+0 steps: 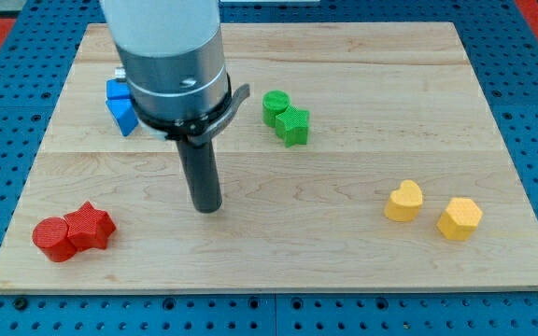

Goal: Push the yellow heart to the right of the green star

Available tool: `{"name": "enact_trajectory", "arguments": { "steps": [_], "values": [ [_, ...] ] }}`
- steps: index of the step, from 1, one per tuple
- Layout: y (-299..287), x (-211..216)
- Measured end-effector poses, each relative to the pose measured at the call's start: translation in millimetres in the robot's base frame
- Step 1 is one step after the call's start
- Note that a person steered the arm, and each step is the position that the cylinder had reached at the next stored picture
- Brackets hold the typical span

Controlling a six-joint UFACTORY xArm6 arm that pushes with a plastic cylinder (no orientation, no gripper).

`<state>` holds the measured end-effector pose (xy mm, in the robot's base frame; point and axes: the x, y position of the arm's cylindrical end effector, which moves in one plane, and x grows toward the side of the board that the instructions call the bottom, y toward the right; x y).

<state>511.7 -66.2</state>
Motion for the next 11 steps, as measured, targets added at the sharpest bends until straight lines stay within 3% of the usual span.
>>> {"name": "enact_trajectory", "arguments": {
  "steps": [2, 3, 5, 6, 7, 8, 9, 10, 11],
  "values": [
    [35, 63],
    [112, 65],
    [221, 20],
    [202, 13],
    [258, 7],
    [271, -10],
    [232, -34],
    [175, -30],
    [165, -61]
  ]
}}
